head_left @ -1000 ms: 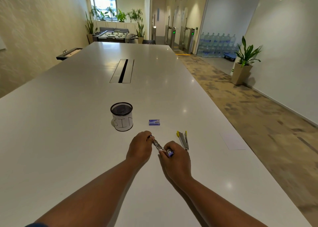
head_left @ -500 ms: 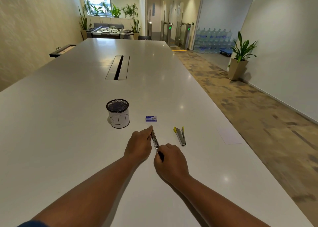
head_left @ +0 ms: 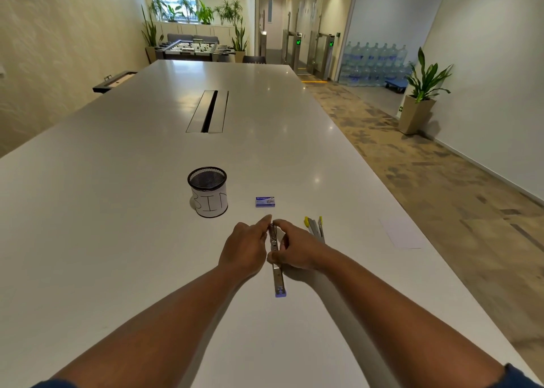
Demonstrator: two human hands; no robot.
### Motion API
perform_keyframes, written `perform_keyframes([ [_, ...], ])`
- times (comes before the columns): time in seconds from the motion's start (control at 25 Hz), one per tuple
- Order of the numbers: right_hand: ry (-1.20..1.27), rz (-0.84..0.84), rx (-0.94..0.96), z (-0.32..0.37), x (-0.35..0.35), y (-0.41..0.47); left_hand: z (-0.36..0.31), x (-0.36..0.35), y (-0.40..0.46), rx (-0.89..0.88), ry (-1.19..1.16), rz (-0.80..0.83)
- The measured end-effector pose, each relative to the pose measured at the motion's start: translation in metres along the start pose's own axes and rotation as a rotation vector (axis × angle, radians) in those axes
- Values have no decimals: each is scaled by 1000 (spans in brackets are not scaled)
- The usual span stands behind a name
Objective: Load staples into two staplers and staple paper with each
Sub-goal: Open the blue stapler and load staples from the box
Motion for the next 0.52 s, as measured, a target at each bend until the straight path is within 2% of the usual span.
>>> perform_keyframes([
  [0.24, -16, 77, 48, 5, 10, 1, 2, -2, 0, 3, -1, 1],
  [0.52, 10, 57, 39, 0, 6, 4, -3, 3, -2, 38, 0, 18],
])
Point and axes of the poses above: each hand's wrist, its own y-axis towards the middle knuckle, its own x-axis out of the back of the hand, z = x × y, the point moved 1 cm from there along y, towards the middle knuckle, and after that the axes turned 11 degrees about -x, right-handed, at the moved point
